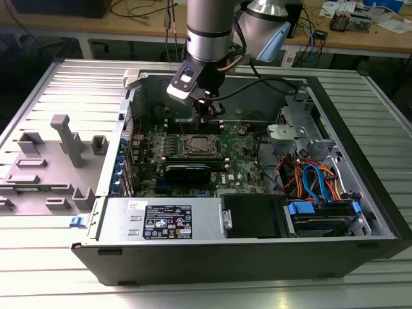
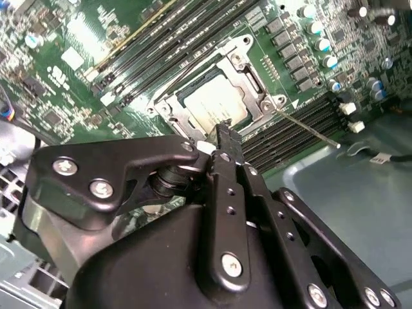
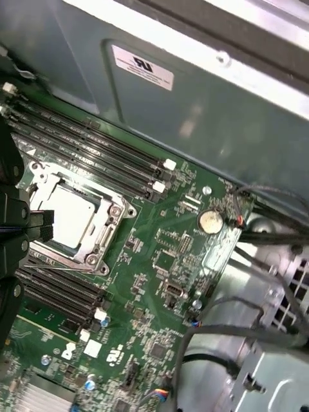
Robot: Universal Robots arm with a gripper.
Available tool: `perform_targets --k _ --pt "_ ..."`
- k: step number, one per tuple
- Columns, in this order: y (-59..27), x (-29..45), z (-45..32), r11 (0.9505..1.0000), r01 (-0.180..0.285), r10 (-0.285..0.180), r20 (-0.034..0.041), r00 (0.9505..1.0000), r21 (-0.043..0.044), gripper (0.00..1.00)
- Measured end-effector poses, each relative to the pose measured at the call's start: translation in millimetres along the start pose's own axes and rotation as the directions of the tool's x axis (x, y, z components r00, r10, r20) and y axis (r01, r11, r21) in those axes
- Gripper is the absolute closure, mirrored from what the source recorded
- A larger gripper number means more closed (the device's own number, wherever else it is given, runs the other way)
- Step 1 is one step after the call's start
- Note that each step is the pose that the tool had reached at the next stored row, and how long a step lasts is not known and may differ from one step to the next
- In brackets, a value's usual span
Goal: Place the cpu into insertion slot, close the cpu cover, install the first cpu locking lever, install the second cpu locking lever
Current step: 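Install the first cpu locking lever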
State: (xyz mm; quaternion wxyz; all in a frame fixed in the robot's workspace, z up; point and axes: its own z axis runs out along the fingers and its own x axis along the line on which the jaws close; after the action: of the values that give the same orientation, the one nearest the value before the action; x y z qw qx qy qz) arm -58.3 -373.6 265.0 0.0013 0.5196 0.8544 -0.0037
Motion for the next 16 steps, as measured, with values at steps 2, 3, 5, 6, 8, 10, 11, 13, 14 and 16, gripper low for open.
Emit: perform_targets --k 2,3,5,6,8,10,11,13,14,16 --pt "0.0 0.0 0.0 0.9989 0.047 -0.047 0.0002 0.9989 -0.0003 0.89" --pt "0.0 0.0 0.0 0.9976 0.069 -0.069 0.0003 0.9976 -0.0004 0.89" --pt "0.0 0.0 0.0 0.9935 0.114 -0.114 0.0005 0.9935 -0.0007 0.89" --pt "0.0 0.0 0.0 0.9923 0.124 -0.124 0.0002 0.9923 -0.001 0.89" --pt "0.0 0.0 0.0 0.9923 0.124 -0.124 0.0001 0.9923 -0.0011 0.89" --pt "0.0 0.0 0.0 0.9923 0.124 -0.124 0.0001 0.9923 -0.0012 0.89" --pt "0.0 0.0 0.0 0.9923 0.124 -0.124 0.0001 0.9923 -0.0011 0.89" --pt "0.0 0.0 0.0 0.9923 0.124 -0.124 0.0 0.9923 -0.0012 0.89" --pt "0.0 0.0 0.0 0.9922 0.124 -0.124 0.0001 0.9923 -0.0011 0.89" --pt "0.0 0.0 0.0 0.9923 0.124 -0.124 0.0 0.9923 -0.0011 0.89"
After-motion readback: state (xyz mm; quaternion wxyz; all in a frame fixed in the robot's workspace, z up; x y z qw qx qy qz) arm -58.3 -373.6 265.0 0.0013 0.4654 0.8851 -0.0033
